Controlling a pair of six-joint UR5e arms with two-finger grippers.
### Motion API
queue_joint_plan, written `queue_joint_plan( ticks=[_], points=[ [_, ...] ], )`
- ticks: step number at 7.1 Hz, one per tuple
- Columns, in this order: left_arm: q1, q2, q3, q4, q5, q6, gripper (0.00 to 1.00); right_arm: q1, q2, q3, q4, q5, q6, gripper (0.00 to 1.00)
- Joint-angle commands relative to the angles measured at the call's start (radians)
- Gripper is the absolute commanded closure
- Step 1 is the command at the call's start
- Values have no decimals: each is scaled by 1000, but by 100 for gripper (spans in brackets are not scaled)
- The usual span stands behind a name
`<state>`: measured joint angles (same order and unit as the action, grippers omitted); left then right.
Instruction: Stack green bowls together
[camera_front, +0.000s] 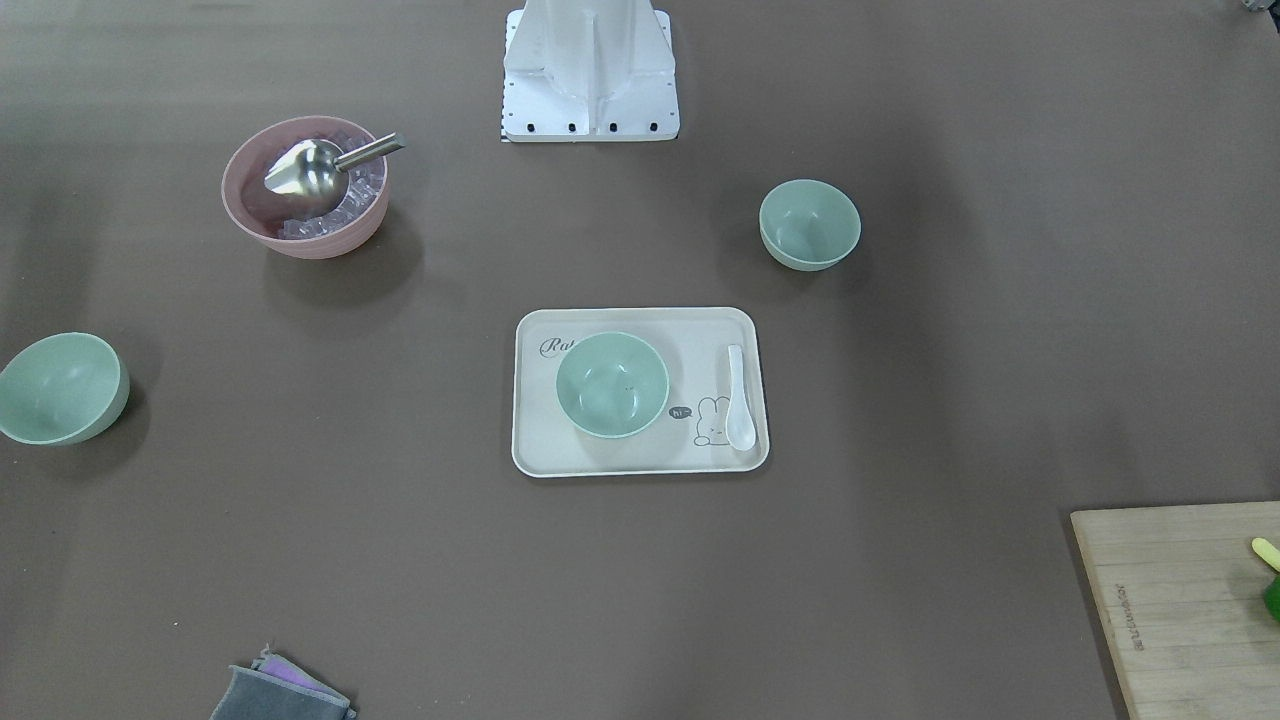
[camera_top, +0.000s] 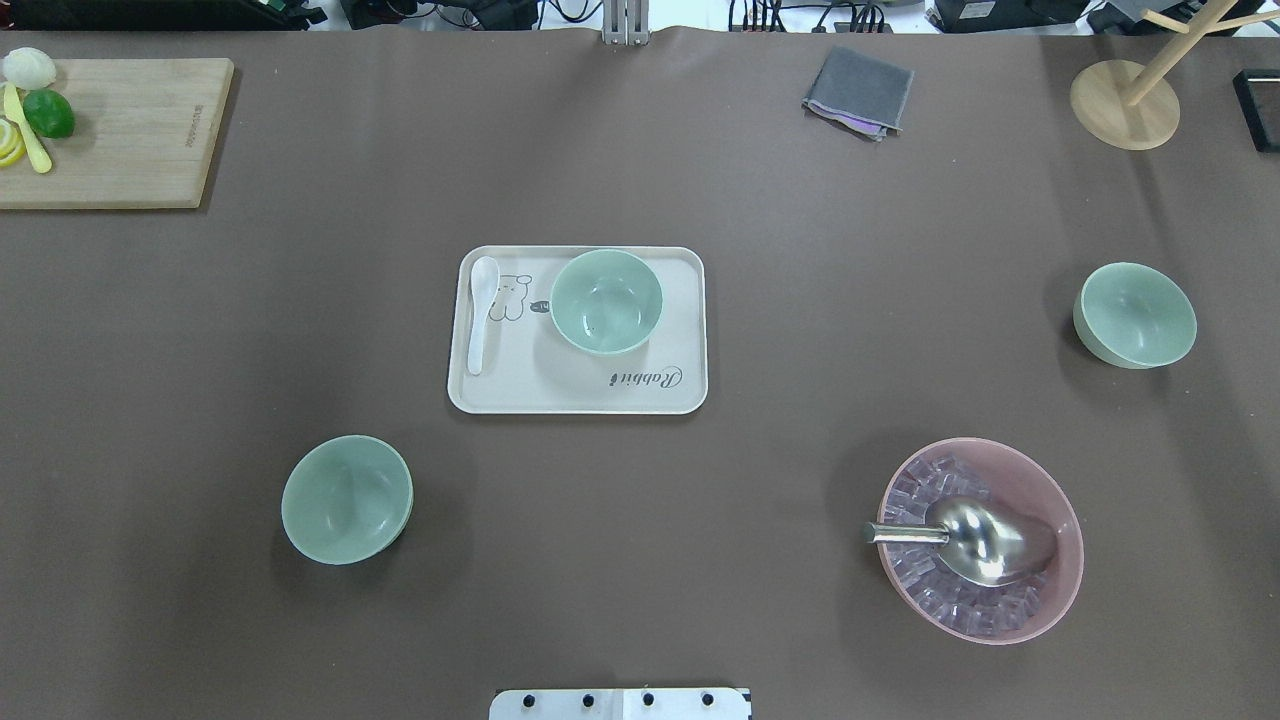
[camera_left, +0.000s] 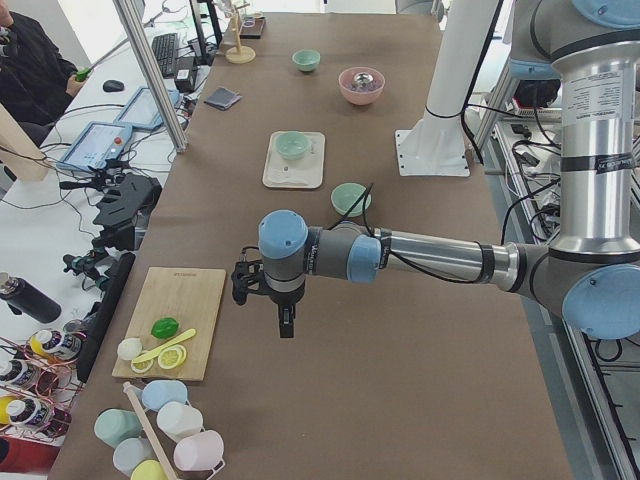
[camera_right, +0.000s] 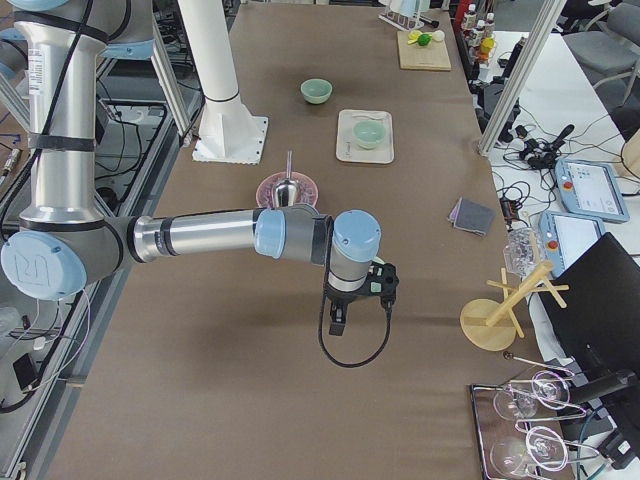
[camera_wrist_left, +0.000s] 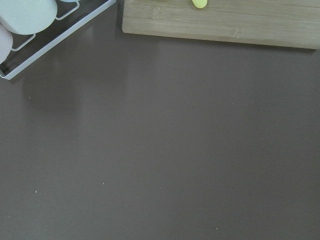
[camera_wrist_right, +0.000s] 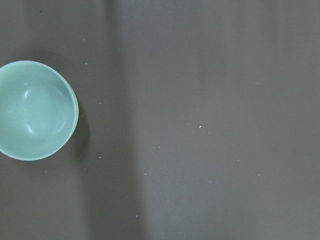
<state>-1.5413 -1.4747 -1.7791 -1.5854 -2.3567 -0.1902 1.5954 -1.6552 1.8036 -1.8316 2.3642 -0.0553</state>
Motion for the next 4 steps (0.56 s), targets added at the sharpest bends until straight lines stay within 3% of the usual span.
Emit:
queue_joint_plan(
  ticks=[1, 4],
  points=[
    [1, 0, 3, -2, 8, 1, 2, 0, 0, -1, 0, 12, 0, 0],
    [1, 7, 20, -5, 7, 3, 2, 0, 2, 5, 2, 12, -1, 0]
  ],
)
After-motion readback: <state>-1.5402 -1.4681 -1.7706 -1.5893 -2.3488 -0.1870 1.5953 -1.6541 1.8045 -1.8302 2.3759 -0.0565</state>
